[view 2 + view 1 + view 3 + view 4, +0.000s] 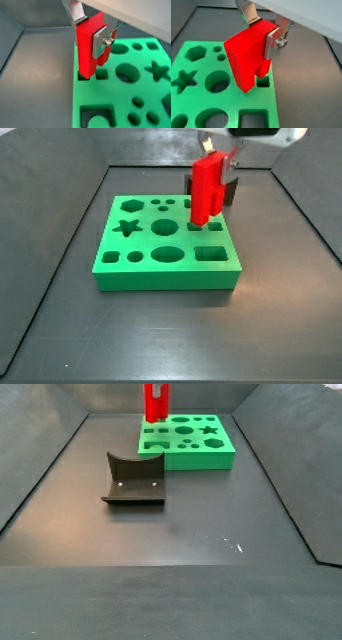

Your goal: Insert the double-square object.

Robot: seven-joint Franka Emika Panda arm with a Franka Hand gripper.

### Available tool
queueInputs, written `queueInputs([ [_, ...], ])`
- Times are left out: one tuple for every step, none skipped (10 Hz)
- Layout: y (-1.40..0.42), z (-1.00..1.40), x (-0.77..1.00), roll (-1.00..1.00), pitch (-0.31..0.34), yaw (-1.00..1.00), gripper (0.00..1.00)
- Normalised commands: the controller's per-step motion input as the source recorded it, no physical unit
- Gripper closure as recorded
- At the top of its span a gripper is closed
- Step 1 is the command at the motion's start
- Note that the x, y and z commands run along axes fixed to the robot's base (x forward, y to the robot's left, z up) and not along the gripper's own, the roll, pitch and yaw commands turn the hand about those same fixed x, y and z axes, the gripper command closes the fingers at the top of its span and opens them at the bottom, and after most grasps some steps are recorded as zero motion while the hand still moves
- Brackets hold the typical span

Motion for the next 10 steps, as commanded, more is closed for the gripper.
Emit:
queueInputs([
  [0.16,-0.14,0.04,0.05,0.113,-0.81,1.00],
  [0.15,-0.12,0.03,0.06,0.107,-0.82,1.00],
  [0.15,-0.11,0.03,0.06,0.104,-0.82,1.00],
  [0.09,-0.18,0.01,0.10,0.083,-0.83,1.00],
  [0.03,-0.17,0.00,0.10,0.050,-0.90,1.00],
  [0.00,-0.12,0.00,0.06,0.064,-0.90,1.00],
  [-0.21,-0.16,0.07,0.02,0.047,-0.80,1.00],
  [-0.23,-0.17,0.07,0.00,0.051,-0.79,1.00],
  [-0.21,-0.19,0.03,0.02,0.089,-0.78,1.00],
  [-0.22,-0.10,0.18,0.03,0.090,-0.65,1.00],
])
